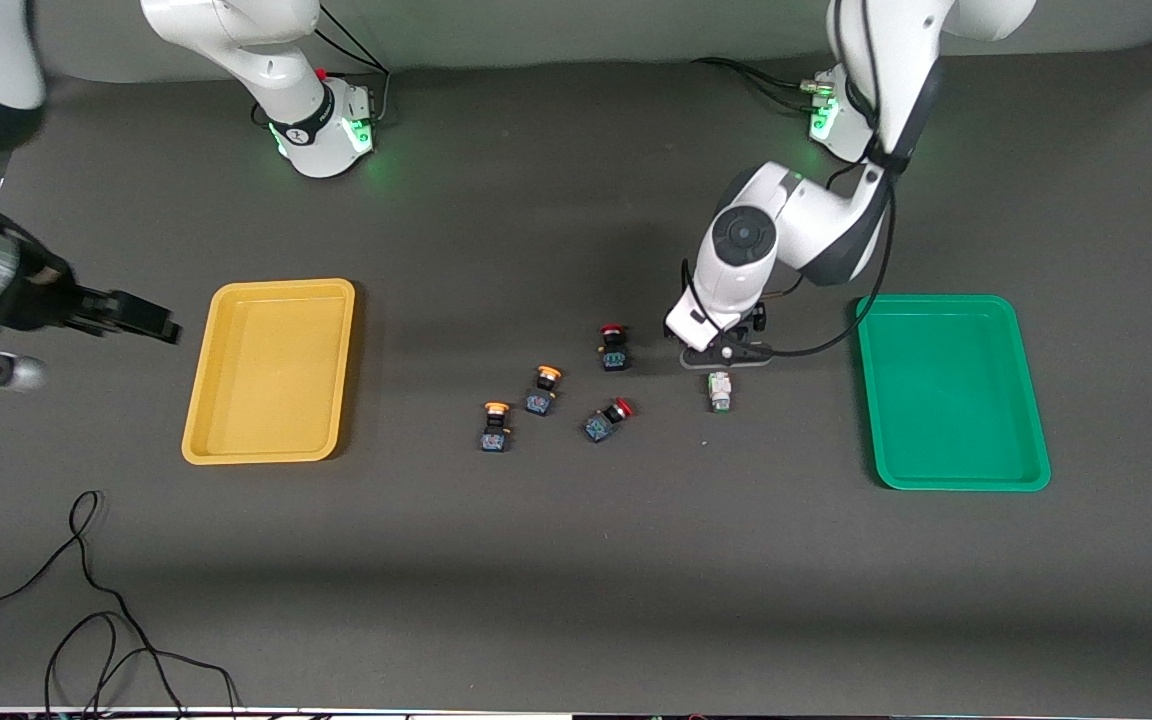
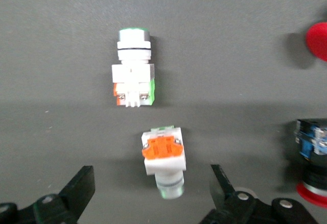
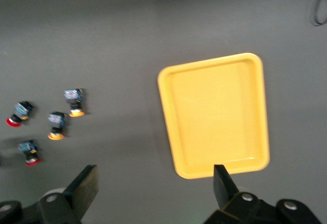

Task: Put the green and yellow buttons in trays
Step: 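Grasp the orange button with the left gripper while the right gripper descends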

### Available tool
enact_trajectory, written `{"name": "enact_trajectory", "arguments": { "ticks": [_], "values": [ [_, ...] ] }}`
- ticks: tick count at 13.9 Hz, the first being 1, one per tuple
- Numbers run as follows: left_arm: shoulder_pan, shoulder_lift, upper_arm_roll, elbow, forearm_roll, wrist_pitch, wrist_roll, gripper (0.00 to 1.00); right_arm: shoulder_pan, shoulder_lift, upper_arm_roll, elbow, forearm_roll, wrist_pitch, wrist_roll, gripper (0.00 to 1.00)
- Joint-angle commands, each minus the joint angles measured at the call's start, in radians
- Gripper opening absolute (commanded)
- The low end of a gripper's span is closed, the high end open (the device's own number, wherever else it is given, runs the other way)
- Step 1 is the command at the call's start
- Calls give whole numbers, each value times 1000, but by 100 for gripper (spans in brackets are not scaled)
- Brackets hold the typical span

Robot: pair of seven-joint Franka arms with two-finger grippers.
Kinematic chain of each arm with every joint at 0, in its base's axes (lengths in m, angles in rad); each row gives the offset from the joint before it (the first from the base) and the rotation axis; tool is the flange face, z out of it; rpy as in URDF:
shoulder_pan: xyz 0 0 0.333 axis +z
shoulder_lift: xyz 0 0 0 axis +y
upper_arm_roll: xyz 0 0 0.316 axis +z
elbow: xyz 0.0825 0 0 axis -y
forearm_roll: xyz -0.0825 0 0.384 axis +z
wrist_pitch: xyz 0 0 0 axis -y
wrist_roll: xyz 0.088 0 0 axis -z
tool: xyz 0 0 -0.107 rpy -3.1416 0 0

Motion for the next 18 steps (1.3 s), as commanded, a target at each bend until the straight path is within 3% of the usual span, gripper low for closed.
{"name": "enact_trajectory", "arguments": {
  "ticks": [1,7,13,15,18],
  "values": [
    [-16,22,12,4,-5,60,-19,99,90,76,-6,27,13,61,100,94],
    [-16,54,12,-5,-4,98,-38,93,260,263,-8,30,10,265,326,99],
    [-16,53,12,-5,-5,88,-134,33,364,450,-6,30,10,427,430,99],
    [-16,51,12,-4,-5,83,-145,23,391,505,-9,30,9,479,431,100],
    [-7,16,12,39,-5,-6,-145,22,397,563,-9,30,9,539,431,100]
  ]
}}
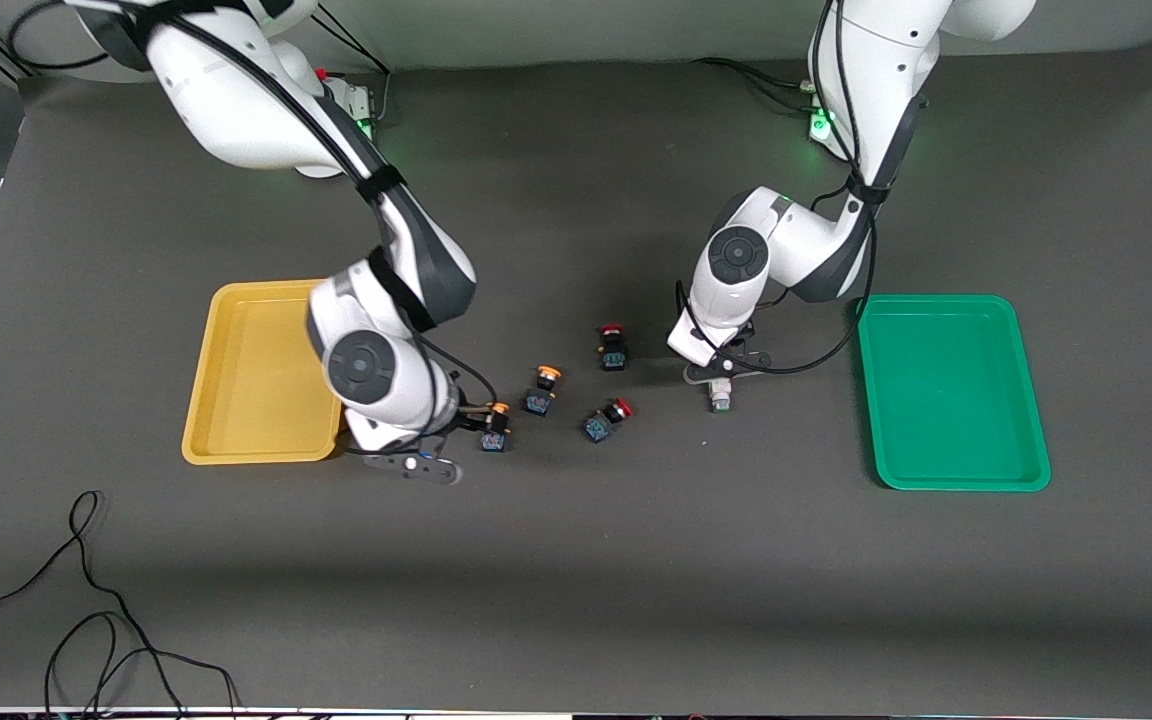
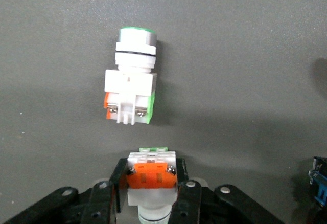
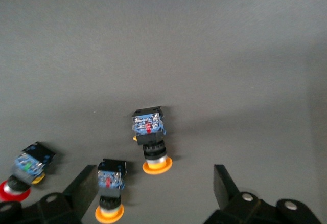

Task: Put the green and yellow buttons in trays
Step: 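Grasp the orange button with the left gripper while the right gripper descends, then carry the orange button to the green tray while the right gripper grasps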

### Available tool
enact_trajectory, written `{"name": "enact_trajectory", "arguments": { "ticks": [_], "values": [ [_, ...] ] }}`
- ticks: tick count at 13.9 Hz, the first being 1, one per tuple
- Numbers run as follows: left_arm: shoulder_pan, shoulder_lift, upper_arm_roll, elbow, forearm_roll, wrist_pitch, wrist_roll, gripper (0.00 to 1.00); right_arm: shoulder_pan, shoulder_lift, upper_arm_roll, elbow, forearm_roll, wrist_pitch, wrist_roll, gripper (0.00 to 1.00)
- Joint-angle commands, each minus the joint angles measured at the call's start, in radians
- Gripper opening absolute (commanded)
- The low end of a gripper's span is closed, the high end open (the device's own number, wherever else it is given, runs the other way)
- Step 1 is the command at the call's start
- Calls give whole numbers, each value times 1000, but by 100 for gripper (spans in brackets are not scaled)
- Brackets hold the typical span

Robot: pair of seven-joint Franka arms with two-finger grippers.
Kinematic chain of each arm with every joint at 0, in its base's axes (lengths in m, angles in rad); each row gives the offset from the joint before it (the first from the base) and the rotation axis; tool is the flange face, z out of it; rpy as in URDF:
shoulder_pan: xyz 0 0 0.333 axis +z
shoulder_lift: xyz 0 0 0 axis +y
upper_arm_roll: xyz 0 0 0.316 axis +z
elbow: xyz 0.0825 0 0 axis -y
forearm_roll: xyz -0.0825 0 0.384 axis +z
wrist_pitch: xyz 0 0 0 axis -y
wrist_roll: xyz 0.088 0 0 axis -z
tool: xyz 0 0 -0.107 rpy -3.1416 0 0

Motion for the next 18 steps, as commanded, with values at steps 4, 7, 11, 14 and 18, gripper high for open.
{"name": "enact_trajectory", "arguments": {
  "ticks": [4,7,11,14,18],
  "values": [
    [66,-156,10,167,-55,-355,36,20,52,115,-14,30,9,108,21,100],
    [156,-193,16,316,-114,-603,161,20,52,146,-14,30,10,144,21,100],
    [330,-245,18,365,-119,-748,354,20,52,158,-18,30,0,148,21,60],
    [501,-277,21,364,-102,-834,570,20,53,160,-16,30,-57,152,21,0],
    [585,-236,23,301,12,-698,650,19,52,134,-18,30,-60,141,20,0]
  ]
}}
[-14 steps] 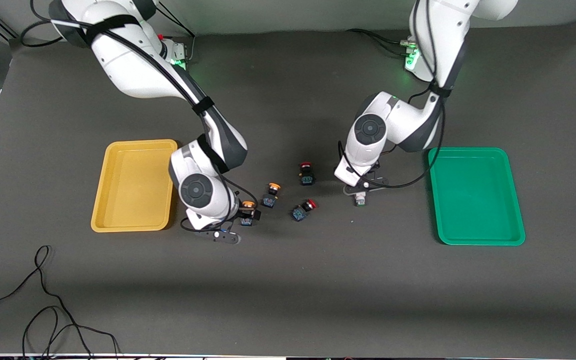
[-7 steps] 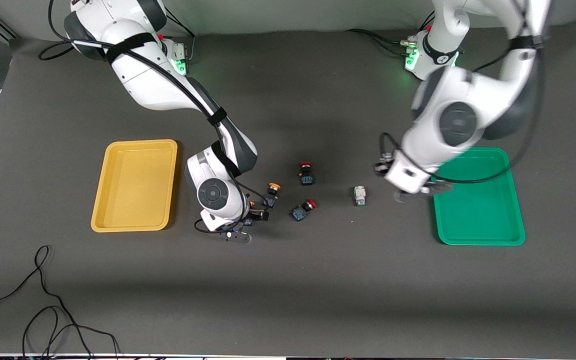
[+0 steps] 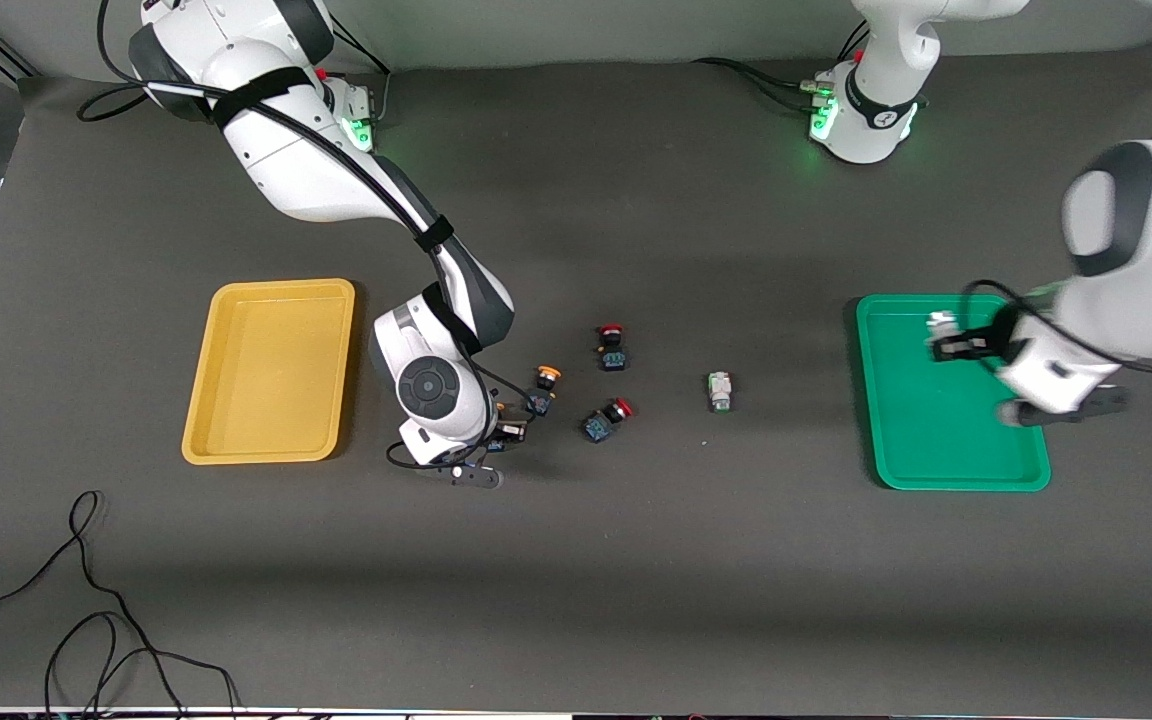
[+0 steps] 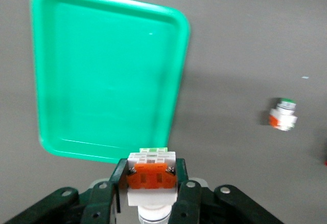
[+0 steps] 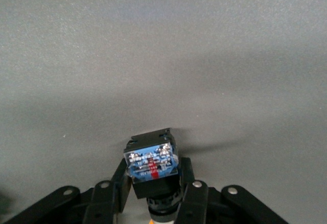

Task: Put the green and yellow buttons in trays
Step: 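Carry the orange button to the green tray while the right gripper grasps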

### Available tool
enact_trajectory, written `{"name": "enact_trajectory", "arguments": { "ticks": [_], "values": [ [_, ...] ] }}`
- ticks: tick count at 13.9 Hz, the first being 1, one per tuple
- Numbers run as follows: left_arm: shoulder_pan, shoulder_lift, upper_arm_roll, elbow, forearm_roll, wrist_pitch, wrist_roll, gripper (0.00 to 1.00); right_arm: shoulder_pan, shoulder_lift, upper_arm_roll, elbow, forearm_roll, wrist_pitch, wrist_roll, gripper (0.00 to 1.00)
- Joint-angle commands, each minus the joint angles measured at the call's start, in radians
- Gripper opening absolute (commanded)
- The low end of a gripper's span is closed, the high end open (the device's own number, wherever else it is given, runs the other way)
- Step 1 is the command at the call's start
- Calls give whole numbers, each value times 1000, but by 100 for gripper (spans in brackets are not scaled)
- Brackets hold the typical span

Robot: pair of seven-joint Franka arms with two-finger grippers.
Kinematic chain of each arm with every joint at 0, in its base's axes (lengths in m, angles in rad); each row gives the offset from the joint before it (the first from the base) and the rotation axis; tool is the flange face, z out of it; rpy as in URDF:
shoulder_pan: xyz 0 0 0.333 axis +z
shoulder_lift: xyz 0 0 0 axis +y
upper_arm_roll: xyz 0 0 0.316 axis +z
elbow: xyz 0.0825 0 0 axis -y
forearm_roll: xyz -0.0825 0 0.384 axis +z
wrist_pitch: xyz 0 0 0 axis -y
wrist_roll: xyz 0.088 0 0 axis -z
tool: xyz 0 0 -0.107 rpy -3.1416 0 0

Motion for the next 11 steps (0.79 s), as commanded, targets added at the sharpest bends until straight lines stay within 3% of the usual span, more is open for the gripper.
{"name": "enact_trajectory", "arguments": {
  "ticks": [1,4,6,9,10,11],
  "values": [
    [15,32,-12,-106,69,174,26,19,6,-47,-11,16,-17,-30,14,0],
    [24,93,-12,-286,97,484,26,19,-28,-183,-33,16,-17,-199,-6,0],
    [27,170,-12,-334,98,627,26,19,-35,-265,-65,13,-14,-332,-74,0],
    [27,256,-12,-334,97,699,32,19,-64,-371,-128,8,11,-455,-190,0],
    [27,255,-12,-326,97,683,34,22,-93,-401,-130,4,12,-481,-217,0],
    [27,247,-12,-320,97,670,37,31,-127,-421,-134,4,12,-509,-263,0]
  ]
}}
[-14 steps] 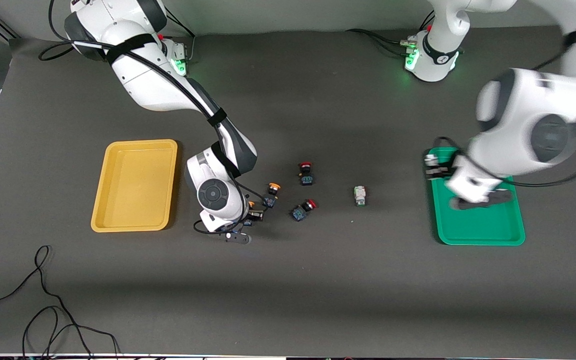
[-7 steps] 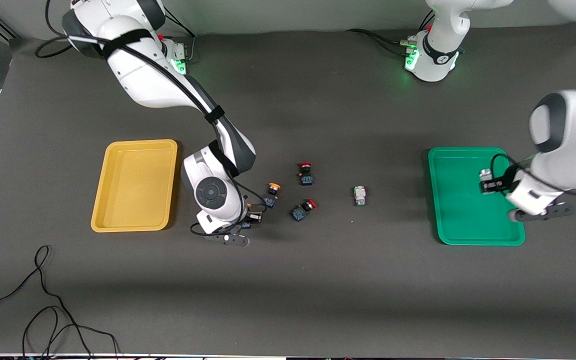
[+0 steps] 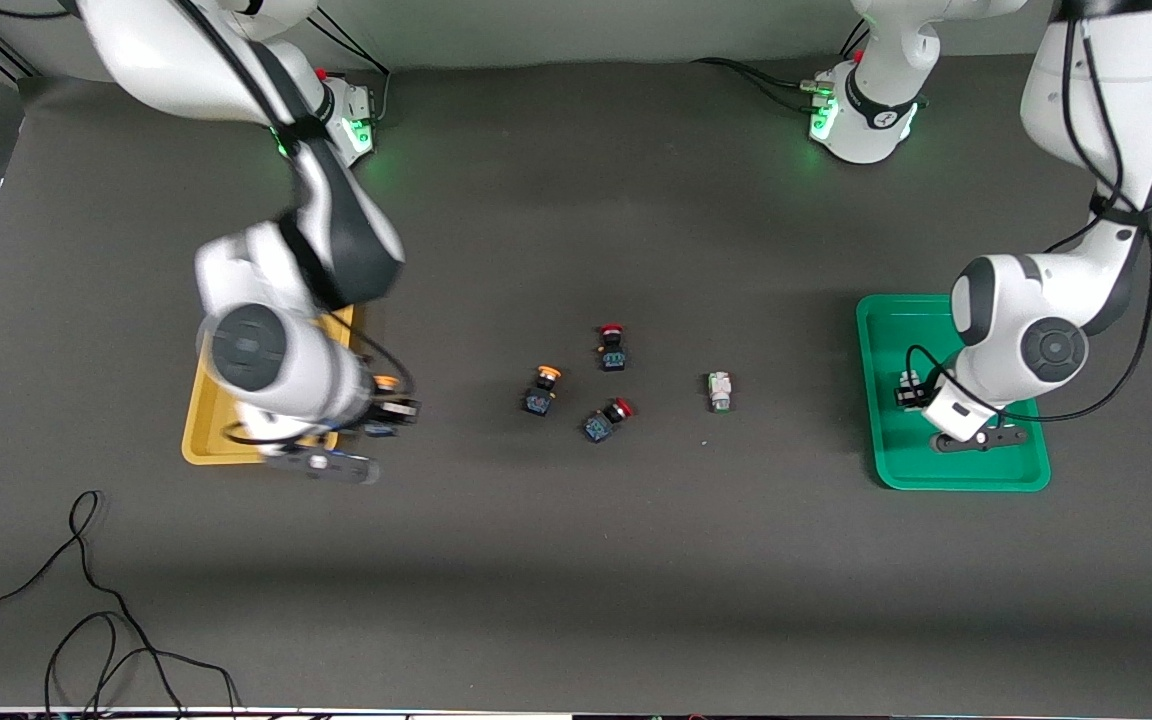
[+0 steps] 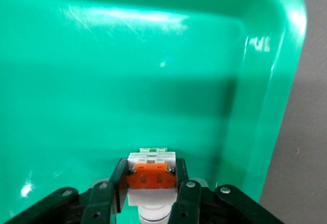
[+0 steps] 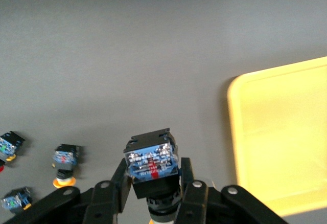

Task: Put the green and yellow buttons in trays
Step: 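Place the orange button in the green tray while the right gripper moves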

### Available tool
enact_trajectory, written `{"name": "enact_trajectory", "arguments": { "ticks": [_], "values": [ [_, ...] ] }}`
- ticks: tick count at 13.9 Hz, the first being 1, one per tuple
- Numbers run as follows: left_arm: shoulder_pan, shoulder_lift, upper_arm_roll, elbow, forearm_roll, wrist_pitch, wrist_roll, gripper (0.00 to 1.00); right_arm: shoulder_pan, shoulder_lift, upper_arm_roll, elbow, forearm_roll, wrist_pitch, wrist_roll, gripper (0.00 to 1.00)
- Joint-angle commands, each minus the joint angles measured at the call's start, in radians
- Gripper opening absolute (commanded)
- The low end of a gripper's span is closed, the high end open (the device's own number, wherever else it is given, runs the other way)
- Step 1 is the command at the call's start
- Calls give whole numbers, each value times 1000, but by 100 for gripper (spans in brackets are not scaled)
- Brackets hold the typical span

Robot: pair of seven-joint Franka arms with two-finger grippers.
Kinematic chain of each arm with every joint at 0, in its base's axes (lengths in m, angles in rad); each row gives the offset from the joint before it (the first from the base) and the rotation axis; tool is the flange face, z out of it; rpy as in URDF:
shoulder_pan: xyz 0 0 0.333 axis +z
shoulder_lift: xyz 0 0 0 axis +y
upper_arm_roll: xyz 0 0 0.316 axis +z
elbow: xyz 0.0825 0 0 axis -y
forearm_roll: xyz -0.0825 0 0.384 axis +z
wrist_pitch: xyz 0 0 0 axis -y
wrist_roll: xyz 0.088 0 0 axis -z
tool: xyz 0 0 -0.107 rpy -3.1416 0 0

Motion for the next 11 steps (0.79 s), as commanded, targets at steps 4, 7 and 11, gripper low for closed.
{"name": "enact_trajectory", "arguments": {
  "ticks": [4,7,11],
  "values": [
    [27,-17,-9,126,14,-212,70,100,-220,-117,-13,-89,57,-102,-358,0],
    [48,-44,-9,259,11,-408,105,100,-281,-125,-51,-173,58,-67,-494,0],
    [68,-72,-15,463,-6,-657,151,100,-282,-165,-152,-449,60,194,-683,0]
  ]
}}
